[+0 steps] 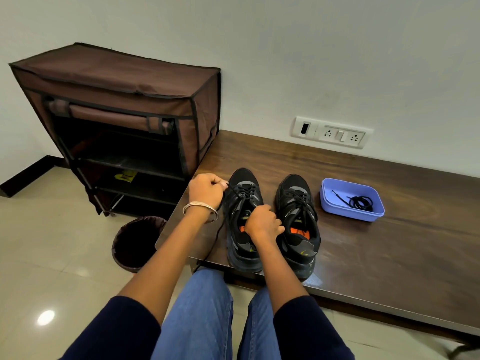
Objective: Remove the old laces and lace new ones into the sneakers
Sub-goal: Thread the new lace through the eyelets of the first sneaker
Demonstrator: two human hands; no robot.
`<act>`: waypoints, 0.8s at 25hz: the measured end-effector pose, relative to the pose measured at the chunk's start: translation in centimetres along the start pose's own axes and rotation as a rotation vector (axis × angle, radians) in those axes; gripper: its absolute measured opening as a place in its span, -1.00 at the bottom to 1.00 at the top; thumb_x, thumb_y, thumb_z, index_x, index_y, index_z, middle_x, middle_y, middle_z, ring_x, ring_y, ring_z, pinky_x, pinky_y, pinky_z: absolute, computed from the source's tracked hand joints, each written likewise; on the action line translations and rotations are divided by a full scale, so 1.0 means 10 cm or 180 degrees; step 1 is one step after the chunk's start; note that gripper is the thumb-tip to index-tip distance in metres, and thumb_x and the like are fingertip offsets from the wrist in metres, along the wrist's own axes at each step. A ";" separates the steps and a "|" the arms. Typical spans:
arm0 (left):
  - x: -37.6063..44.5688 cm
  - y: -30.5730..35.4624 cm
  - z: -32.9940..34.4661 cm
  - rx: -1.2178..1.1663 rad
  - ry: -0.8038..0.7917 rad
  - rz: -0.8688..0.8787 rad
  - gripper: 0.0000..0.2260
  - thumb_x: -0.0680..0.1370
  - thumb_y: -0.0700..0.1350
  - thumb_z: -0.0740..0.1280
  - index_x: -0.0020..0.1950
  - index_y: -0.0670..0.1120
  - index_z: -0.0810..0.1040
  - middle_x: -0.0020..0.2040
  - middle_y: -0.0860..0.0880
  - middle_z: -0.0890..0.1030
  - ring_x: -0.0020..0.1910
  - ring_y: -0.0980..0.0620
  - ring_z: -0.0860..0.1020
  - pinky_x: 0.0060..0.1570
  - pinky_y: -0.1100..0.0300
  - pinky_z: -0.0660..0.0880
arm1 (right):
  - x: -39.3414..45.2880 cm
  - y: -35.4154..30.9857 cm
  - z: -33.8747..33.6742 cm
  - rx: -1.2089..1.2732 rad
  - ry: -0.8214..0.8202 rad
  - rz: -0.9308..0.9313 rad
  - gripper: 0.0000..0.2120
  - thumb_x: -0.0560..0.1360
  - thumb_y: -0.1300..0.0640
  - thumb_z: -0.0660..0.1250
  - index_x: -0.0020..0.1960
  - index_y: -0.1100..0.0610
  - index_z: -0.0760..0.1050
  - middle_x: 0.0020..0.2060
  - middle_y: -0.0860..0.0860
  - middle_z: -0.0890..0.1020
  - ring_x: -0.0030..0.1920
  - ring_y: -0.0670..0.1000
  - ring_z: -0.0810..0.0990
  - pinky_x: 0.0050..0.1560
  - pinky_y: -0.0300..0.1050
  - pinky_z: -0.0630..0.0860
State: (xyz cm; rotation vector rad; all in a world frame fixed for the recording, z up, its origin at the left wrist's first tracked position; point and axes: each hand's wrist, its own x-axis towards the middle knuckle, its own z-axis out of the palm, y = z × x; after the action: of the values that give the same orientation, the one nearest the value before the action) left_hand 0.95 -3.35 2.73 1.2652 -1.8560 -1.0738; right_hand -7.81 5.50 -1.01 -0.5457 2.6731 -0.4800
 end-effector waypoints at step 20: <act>0.03 -0.15 -0.11 0.1176 -0.0922 -0.0775 -0.70 0.44 0.02 0.36 -0.44 -0.08 0.45 -0.37 -0.05 0.51 -0.30 -0.09 0.51 -0.19 0.15 0.44 | 0.03 0.02 0.03 0.0062 0.0013 0.0002 -0.44 0.57 0.13 0.24 0.48 0.29 0.14 0.39 0.27 0.36 0.38 0.29 0.34 0.33 0.15 0.27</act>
State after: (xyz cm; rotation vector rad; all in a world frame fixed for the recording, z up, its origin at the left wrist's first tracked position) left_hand 2.43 -4.22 1.88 1.6528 -2.2379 -1.1213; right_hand -7.98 5.52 -1.42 -0.5387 2.6695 -0.5068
